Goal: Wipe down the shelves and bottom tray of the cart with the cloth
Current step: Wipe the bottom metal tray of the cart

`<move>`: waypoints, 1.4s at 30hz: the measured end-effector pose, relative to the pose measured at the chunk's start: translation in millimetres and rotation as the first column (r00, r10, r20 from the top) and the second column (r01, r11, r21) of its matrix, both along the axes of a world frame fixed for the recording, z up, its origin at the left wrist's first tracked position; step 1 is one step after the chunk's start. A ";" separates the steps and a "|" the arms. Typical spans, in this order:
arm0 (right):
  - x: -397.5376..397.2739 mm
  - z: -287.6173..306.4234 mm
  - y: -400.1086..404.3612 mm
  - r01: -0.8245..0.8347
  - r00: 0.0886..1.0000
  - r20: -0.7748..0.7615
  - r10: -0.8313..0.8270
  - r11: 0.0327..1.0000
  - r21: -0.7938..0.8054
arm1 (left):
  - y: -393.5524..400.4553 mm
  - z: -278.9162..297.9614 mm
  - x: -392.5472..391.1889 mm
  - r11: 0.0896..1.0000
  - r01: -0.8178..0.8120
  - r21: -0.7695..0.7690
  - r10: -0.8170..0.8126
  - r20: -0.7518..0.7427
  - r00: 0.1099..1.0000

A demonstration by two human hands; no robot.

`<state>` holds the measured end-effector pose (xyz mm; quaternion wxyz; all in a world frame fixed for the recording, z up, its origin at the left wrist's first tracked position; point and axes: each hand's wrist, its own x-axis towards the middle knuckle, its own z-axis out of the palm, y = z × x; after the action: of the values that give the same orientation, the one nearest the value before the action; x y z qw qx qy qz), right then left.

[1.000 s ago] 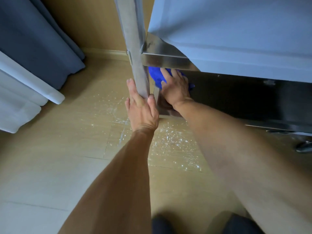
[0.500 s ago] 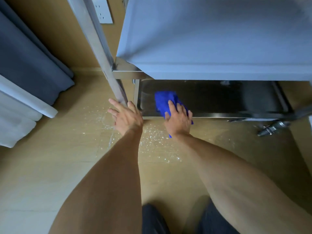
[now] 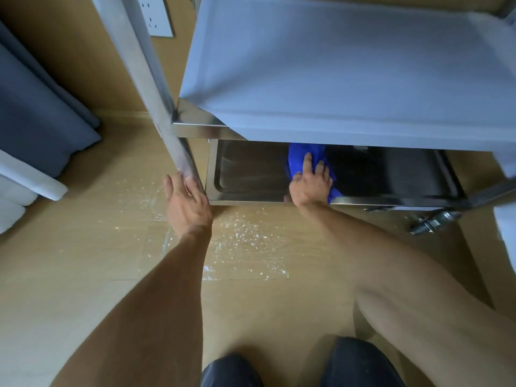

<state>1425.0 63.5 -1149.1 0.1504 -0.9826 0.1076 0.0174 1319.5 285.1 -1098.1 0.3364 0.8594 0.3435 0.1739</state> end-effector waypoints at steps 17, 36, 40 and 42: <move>-63.1 -7.6 109.8 -0.394 0.894 0.228 0.386 0.919 -0.011 | -18.4 -14.5 -5.2 0.984 -0.100 -0.145 0.086 -0.101 0.991; -23.2 40.6 -118.0 0.231 0.954 0.152 -0.259 0.956 0.179 | -176.2 10.2 30.7 0.979 0.199 0.035 -0.195 -0.106 0.975; -20.2 34.9 -112.3 0.056 0.979 0.193 -0.060 0.998 0.027 | -180.9 3.7 33.2 0.978 0.199 0.069 -0.183 -0.187 0.965; -19.5 24.5 -104.5 0.023 0.997 0.076 -0.015 0.995 -0.100 | -182.7 -0.2 33.5 0.974 0.214 0.079 -0.188 -0.258 0.948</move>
<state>1405.5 -41.0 -1124.6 0.1049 -0.9878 0.1120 -0.0263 1353.0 102.4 -1098.4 0.2606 0.9216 0.2837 0.0476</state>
